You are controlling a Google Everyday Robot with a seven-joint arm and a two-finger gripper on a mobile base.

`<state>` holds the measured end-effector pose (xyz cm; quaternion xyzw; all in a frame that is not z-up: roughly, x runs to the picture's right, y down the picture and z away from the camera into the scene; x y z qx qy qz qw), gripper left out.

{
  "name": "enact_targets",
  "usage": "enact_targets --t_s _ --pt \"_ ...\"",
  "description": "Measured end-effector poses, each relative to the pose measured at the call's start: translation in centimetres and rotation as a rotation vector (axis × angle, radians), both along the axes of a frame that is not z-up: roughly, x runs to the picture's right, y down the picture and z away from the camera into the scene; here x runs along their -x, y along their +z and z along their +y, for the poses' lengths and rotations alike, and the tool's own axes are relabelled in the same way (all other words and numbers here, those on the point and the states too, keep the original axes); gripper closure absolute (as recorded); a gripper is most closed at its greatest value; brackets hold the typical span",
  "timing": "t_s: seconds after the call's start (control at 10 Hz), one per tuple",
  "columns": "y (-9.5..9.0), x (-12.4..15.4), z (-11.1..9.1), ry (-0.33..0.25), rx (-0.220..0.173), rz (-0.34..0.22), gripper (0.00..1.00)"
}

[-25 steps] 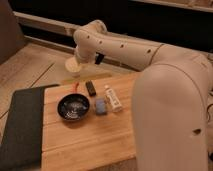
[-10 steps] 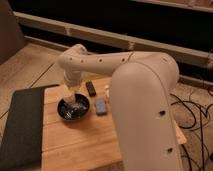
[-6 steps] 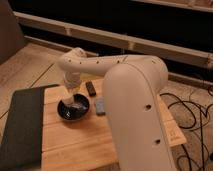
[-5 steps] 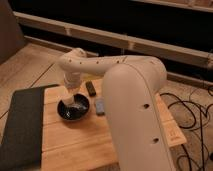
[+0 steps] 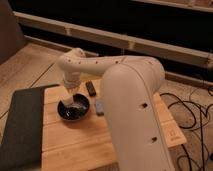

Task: Place the ceramic cup in the ceramic bowl

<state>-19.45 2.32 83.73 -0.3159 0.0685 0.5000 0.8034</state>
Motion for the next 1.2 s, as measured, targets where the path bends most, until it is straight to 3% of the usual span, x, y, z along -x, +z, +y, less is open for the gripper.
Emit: enact_targets --t_s 0.2,0.3,0.5,0.8,0.9,1.0,1.1,1.2 --pt "0.5 0.0 0.6 -0.015 -0.010 -0.005 1.00" --pt "0.9 0.1 1.9 -0.040 -0.007 0.007 1.00" --pt "1.6 -1.0 3.9 -0.058 0.007 0.054 1.00" --pt "2.4 -2.4 5.4 -0.040 0.022 0.114 1.00" --pt "2.6 -2.5 5.4 -0.026 0.017 0.121 0.95" --pt "2.8 -2.5 5.1 -0.005 0.001 0.118 0.82" --pt "2.8 -2.5 5.1 0.000 -0.002 0.117 0.76" --pt "2.8 -2.4 5.2 0.007 -0.008 0.114 0.64"
